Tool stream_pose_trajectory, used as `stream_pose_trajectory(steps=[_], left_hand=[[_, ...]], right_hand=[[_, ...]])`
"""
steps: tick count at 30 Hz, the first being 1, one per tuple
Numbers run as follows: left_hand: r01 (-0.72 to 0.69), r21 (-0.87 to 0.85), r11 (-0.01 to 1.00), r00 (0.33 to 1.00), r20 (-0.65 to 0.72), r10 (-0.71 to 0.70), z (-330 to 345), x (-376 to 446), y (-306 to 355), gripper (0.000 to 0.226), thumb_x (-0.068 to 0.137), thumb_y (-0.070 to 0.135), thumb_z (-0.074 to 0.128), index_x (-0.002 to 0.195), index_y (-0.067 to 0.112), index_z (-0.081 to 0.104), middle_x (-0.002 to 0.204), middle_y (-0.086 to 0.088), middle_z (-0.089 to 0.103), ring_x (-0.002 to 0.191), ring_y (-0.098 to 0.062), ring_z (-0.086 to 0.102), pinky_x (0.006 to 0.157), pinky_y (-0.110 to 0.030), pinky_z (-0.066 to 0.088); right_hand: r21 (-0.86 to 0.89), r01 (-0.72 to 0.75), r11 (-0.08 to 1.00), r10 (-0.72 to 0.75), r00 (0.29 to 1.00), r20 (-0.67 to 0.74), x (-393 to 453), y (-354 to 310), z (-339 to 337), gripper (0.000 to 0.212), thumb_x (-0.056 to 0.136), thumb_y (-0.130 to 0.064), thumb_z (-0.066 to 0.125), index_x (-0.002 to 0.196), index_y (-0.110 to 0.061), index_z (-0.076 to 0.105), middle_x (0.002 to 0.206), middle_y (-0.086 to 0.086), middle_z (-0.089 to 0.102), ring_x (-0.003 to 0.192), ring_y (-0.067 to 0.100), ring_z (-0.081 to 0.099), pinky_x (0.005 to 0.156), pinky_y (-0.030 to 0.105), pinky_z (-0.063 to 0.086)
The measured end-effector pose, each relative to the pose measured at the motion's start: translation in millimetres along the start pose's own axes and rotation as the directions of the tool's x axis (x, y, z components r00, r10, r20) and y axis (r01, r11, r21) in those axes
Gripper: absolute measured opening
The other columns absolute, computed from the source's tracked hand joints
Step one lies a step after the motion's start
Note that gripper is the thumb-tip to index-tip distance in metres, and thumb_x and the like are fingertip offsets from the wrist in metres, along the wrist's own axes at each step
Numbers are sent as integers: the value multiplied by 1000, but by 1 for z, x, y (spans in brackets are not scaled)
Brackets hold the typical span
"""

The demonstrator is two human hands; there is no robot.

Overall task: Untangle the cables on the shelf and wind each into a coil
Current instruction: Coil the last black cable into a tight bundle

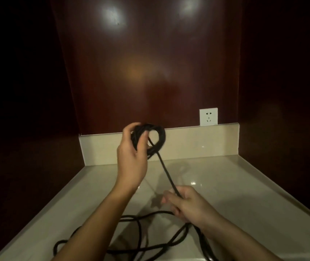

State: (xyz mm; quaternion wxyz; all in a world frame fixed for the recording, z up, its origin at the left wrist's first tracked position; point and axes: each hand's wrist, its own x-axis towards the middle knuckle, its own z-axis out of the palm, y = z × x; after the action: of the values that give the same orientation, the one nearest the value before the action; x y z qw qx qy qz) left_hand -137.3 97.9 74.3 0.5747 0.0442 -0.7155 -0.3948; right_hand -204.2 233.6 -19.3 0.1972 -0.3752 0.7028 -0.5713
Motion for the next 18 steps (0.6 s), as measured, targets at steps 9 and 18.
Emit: stream_pose_trajectory(steps=[9,18], left_hand=[[-183,102,978,983,36,181,-3,36,11,26,99,26,57,122,14,52,95,15,62,84,3,63,75,-15,47],[-274,257,927,957,169,237,-1,17,5,30,101,24,58,126,9,52,96,2,65,81,-13,62,68,-19,42]], right_hand=[[-651,98,752,-131,991,-3,13,-33,-47,48,90,-57,60,125,-27,48,93,2,67,86,20,65,77,37,53],[-399,327,856,-419,892,-168,20,-36,-13,27,100,-25,56,75,-16,58,49,-12,49,48,5,41,53,23,31]])
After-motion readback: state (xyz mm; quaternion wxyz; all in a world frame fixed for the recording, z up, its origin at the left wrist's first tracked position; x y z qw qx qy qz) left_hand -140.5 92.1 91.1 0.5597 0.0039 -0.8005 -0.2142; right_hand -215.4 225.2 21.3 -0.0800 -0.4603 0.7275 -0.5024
